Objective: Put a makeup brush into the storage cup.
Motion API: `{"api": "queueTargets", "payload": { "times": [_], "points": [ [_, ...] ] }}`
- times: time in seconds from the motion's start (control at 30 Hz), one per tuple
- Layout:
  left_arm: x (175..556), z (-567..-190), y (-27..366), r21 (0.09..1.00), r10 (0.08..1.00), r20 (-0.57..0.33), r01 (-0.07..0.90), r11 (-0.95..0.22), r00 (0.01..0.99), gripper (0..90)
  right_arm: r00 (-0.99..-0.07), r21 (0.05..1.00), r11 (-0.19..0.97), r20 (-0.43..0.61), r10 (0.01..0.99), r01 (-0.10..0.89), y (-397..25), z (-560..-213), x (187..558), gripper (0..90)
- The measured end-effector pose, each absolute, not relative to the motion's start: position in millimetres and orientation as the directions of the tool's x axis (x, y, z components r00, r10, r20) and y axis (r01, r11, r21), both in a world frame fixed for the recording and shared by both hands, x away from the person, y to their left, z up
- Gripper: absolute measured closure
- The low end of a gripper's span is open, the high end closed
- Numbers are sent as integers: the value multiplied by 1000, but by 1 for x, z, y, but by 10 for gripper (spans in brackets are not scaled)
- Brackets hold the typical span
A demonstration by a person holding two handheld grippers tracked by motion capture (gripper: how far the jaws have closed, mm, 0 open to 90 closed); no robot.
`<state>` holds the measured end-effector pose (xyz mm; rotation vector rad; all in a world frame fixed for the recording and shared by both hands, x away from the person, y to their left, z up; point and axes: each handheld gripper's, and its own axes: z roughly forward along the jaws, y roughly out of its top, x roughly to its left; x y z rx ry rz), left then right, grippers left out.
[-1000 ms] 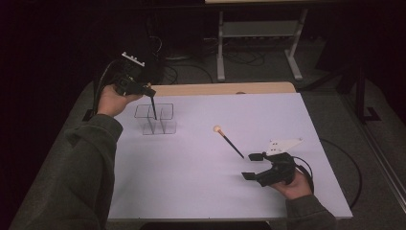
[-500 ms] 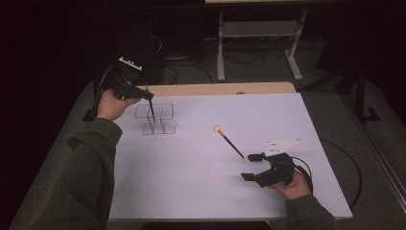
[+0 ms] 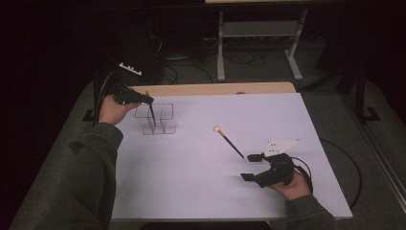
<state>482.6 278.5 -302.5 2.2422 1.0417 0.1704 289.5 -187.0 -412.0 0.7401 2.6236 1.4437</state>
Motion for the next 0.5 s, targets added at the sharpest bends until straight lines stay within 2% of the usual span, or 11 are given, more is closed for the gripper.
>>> {"api": "queueTargets", "payload": {
  "times": [0.5],
  "points": [
    [481, -308, 273, 613, 716, -157, 636, -469, 680, 830, -883, 811, 445, 175, 435, 380, -187, -411, 289, 248]
  ]
}}
